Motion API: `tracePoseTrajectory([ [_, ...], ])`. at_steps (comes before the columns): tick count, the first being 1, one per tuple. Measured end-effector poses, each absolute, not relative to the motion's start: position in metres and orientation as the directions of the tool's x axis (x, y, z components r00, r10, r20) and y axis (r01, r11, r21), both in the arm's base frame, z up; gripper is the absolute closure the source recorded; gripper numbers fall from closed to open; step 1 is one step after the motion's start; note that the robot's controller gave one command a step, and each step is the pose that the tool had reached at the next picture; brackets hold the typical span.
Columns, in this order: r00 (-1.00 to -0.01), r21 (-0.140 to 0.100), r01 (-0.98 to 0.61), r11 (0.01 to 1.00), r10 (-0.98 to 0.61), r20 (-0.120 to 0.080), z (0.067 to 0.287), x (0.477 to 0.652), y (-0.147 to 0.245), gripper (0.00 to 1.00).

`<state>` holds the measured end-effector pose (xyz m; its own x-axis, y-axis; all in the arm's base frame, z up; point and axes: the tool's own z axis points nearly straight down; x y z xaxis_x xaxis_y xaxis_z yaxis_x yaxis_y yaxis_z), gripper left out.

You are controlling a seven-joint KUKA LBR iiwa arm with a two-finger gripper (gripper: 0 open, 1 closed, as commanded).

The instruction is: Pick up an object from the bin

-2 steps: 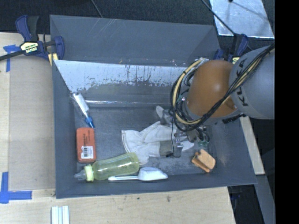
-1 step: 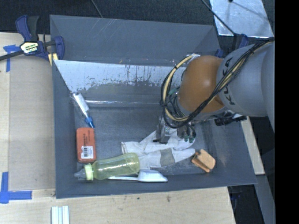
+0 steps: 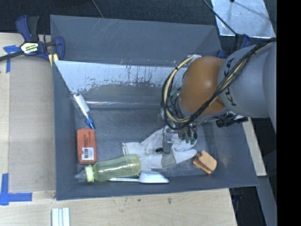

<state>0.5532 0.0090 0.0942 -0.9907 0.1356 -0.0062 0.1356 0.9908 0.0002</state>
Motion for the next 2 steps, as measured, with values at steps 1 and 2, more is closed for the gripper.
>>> tracePoseTrajectory([
  [1,-0.991,0.000,0.135,0.991,0.135,-0.006,0.094,0.553,0.009,0.00],
  [2,-0.991,-0.001,0.131,0.991,0.131,-0.001,0.071,0.544,0.010,1.00],
])
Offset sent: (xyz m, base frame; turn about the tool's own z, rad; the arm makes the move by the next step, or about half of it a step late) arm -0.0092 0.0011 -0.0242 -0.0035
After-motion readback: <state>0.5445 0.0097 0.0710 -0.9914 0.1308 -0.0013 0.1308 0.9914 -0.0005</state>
